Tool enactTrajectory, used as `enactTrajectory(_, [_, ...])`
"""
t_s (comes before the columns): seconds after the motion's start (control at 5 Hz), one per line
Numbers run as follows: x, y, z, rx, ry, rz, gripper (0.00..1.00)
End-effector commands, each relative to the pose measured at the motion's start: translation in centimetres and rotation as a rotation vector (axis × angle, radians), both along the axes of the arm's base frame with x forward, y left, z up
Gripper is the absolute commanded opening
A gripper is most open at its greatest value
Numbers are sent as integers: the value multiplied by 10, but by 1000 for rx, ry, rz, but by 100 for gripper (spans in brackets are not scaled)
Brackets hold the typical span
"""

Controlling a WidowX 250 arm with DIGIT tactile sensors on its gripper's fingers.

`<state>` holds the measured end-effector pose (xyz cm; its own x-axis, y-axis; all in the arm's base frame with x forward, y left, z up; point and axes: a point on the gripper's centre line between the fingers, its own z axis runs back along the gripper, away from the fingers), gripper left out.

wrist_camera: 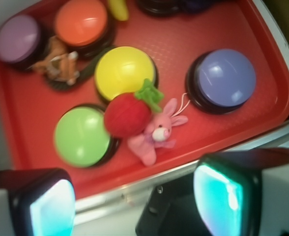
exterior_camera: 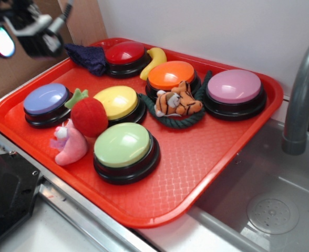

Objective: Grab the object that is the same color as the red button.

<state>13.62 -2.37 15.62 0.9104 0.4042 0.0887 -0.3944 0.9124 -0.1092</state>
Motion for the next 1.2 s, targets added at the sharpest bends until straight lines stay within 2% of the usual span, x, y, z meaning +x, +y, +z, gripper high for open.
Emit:
enactTrajectory(0.0, [30, -10, -60, 14, -17, 302, 100])
enactTrajectory(0.4, [32, -7, -92, 16, -13, 413, 100])
enactTrajectory(0.6, [30, 0, -96, -17, -40, 457, 100])
enactTrajectory(0.8, [33, 6, -97, 3, -56, 455, 0])
enactTrajectory(1.0, [35, 10, -95, 4, -63, 434, 0])
